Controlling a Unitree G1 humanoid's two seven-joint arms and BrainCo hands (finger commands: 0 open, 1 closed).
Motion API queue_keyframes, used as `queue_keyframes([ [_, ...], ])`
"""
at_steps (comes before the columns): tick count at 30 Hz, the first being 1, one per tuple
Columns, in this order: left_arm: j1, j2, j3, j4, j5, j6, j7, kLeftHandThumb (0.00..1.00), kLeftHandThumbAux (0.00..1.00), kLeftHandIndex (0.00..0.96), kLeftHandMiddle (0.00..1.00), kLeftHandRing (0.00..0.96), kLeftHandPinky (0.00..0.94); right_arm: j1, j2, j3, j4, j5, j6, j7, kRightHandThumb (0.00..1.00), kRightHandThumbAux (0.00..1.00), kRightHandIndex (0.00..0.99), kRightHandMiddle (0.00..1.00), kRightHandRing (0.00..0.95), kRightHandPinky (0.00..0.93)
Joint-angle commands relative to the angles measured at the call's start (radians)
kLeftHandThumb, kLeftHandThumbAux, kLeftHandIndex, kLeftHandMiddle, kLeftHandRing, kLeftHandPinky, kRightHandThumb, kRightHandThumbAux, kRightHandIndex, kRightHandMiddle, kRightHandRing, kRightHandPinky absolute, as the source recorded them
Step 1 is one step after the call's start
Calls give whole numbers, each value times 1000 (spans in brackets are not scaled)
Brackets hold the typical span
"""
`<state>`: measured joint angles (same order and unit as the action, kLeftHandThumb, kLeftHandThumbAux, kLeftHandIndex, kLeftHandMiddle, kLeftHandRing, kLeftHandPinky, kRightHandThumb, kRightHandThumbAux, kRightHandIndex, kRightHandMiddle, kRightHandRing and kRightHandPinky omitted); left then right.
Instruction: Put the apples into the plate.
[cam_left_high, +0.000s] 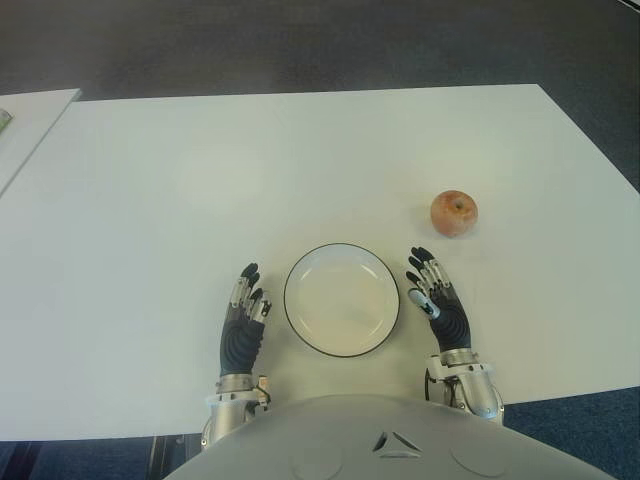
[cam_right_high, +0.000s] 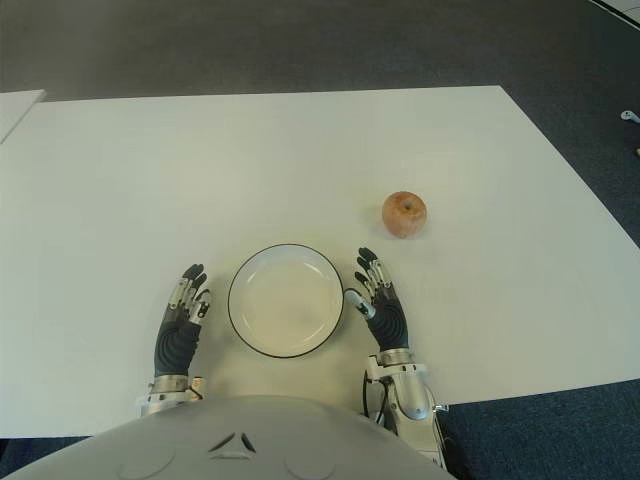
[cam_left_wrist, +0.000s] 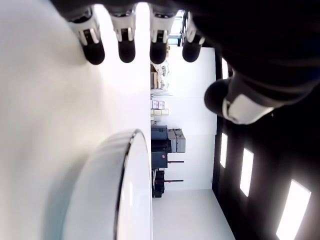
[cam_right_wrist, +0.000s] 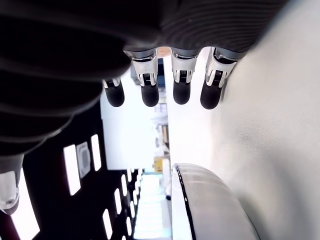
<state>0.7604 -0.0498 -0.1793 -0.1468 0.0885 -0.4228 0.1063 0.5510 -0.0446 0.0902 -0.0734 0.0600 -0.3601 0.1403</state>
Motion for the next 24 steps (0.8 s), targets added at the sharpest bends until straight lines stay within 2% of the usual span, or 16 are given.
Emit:
queue_keyframes([
  [1, -4, -1, -4, 13, 1, 4, -4, 39, 487, 14, 0, 0, 0, 19, -5, 0, 26, 2, 36, 6, 75, 474, 0, 0, 0, 0],
  [18, -3, -6, -6, 7, 1, 18, -1, 47, 455, 3, 0, 0, 0, 15, -7, -3, 18, 20, 46, 13, 77, 483, 0, 0, 0, 0],
  [24, -4, -1, 0, 13, -18, 32, -13, 36, 456, 7, 0, 0, 0, 77, -33, 4, -229, 56, 157, 18, 82, 490, 0, 0, 0, 0],
])
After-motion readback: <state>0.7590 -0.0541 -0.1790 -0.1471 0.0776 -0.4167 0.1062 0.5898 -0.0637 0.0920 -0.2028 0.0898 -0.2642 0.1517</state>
